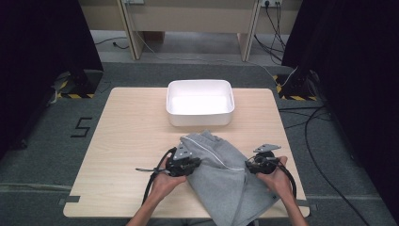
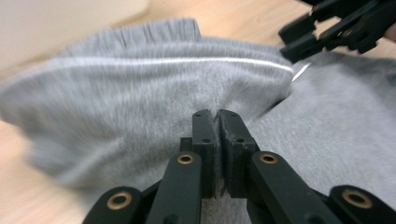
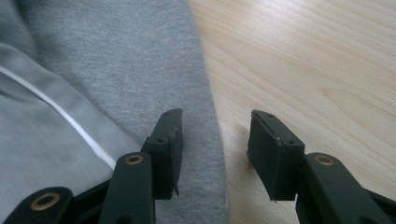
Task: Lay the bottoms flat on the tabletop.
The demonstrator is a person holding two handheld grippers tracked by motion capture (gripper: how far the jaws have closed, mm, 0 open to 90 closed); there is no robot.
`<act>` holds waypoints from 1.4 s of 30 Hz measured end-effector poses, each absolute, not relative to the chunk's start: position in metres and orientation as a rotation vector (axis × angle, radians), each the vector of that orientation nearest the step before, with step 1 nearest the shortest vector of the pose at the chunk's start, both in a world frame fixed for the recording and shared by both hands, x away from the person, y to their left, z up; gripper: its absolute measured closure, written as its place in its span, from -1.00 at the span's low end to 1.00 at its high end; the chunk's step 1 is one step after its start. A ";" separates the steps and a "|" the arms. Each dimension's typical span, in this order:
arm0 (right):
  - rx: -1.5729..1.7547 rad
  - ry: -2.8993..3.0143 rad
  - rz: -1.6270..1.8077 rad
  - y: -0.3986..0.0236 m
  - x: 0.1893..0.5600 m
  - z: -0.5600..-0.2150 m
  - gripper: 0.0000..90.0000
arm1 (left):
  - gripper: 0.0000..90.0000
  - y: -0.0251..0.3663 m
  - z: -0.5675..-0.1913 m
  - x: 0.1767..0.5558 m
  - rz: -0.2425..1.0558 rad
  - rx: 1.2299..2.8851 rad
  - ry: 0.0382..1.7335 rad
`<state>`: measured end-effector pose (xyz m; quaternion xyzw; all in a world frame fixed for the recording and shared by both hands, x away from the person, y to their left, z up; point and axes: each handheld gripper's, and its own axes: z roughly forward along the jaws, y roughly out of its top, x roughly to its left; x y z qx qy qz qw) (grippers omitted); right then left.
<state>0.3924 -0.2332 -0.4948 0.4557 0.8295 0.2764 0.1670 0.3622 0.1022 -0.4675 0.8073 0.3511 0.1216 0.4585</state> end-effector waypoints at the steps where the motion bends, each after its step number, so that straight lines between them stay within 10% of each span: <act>1: 1.298 2.360 0.786 -0.233 0.392 -0.495 0.22 | 0.88 0.110 -0.465 0.361 0.299 1.982 0.870; 19: 1.248 2.397 0.705 -0.225 0.388 -0.490 0.26 | 0.66 0.247 -0.498 0.319 0.235 1.778 1.131; 34: 1.083 2.410 0.896 -0.164 0.419 -0.469 0.09 | 0.01 0.154 -0.463 0.345 0.312 1.861 1.023; 42: 1.053 2.482 0.882 -0.131 0.447 -0.489 0.07 | 0.01 0.134 -0.486 0.363 0.299 1.990 1.017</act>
